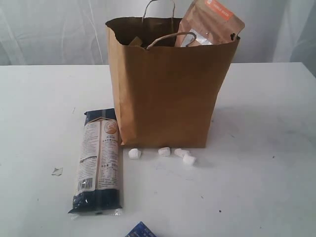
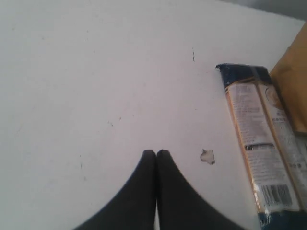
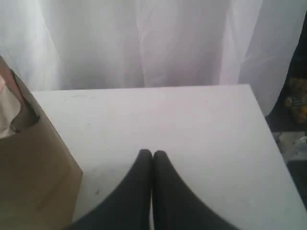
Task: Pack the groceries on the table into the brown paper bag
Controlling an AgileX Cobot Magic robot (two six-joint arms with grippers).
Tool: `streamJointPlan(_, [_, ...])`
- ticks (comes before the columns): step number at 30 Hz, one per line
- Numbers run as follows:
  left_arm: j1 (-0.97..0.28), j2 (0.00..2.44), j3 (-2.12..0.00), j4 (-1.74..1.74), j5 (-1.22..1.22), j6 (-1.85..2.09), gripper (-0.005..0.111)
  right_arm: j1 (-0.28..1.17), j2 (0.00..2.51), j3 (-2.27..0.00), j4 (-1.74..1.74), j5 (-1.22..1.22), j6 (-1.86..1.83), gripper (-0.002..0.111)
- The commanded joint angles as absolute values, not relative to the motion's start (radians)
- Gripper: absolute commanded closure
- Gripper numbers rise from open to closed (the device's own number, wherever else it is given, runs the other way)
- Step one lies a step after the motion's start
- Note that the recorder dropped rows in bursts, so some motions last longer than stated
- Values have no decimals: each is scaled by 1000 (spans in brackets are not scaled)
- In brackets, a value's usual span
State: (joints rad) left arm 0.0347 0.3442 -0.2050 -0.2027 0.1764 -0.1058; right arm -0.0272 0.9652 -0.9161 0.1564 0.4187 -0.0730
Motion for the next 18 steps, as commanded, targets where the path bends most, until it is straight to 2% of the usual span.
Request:
streamJointPlan(1, [27, 338, -209, -221, 10, -108, 107, -31, 829, -742, 158, 381, -157, 108])
streamJointPlan(4, [27, 338, -209, -204, -131, -76, 107, -31, 802, -641, 155, 412, -184, 108])
streamJointPlan(7, [27, 340, -211, -218, -419, -302, 107, -31, 805, -561, 155, 448, -184, 108])
streamJointPlan(10, [27, 384, -225, -87, -651, -402, 107, -31, 819, -504, 166, 462, -184, 108])
streamJointPlan(18, [27, 741, -461, 470, -649, -599, 107, -31, 822, -485, 282, 430, -182, 108])
